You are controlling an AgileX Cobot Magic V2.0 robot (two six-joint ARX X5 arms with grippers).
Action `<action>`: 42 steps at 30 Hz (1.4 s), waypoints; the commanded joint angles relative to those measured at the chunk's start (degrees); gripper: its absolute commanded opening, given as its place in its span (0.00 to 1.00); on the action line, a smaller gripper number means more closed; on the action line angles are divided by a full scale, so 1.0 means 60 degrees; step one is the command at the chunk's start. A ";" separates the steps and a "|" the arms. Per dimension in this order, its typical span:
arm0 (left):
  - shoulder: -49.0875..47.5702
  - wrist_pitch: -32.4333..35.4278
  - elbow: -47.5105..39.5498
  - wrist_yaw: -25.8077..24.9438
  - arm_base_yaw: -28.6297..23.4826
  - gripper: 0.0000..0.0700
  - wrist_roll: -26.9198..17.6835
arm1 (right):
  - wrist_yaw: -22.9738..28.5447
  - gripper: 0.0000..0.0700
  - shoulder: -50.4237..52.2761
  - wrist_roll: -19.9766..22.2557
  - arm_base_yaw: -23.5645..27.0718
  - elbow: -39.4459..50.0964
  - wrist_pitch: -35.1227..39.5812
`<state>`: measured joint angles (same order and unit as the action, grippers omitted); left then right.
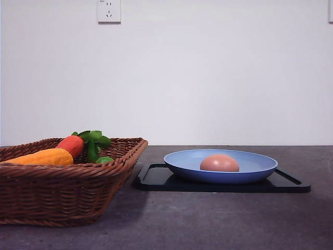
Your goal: Transfer egg from basket to plate and serve
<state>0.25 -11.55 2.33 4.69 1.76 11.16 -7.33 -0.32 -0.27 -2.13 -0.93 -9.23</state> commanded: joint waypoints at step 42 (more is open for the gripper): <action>-0.0015 -0.0084 -0.0193 0.0000 -0.0004 0.00 0.0007 | -0.0004 0.00 0.0018 -0.0095 0.0011 0.0062 0.0029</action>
<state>0.25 -11.55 2.33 4.69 1.76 11.16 -7.33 -0.32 -0.27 -2.13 -0.93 -9.23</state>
